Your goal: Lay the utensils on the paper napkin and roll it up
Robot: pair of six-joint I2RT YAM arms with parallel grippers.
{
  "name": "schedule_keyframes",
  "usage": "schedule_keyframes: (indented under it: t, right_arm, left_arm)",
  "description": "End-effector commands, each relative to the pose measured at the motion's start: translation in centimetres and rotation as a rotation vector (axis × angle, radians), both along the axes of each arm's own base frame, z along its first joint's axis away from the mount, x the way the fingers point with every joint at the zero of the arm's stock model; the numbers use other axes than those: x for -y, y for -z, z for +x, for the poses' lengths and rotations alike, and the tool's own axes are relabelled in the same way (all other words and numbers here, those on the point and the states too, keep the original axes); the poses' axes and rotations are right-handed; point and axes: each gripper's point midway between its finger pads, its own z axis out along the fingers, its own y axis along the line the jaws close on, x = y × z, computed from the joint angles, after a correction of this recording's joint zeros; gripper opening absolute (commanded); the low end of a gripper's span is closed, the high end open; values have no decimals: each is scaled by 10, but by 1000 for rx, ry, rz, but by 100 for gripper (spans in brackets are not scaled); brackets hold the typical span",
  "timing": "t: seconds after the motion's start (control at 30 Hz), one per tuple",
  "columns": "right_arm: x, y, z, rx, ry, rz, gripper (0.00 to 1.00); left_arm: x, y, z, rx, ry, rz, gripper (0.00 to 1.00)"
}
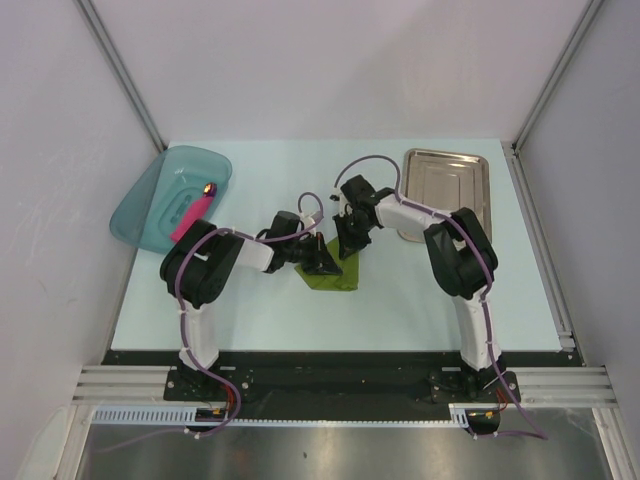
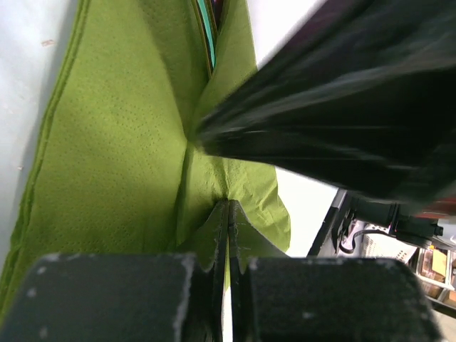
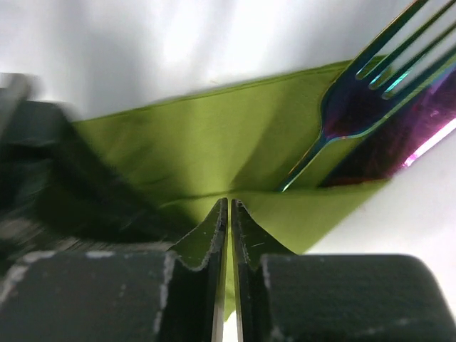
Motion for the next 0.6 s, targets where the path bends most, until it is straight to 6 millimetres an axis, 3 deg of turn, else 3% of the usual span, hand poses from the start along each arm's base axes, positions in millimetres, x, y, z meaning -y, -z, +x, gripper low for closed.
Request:
schedule_keyframes:
  t: [0.0,0.13,0.3,0.4,0.57]
  right_arm:
    - [11,33,-4,-5,-17,-80,8]
    - [17,50,-11,-23,-36,-109,6]
    - [21,58,-17,-32,-48,-116,6]
    - [22,58,-18,-30,-51,-114,6]
    - [19,55,-15,-24,-48,-108,6]
  left_arm:
    - [-14,11,5,20,-36,79,2]
    - [-14,1,8,47,-43,30,10]
    - [-3,-50,7,177,10,-107,25]
    - [3,-70,3,222,42,-146,26]
    - [13,-71,-6,208,66,-160,26]
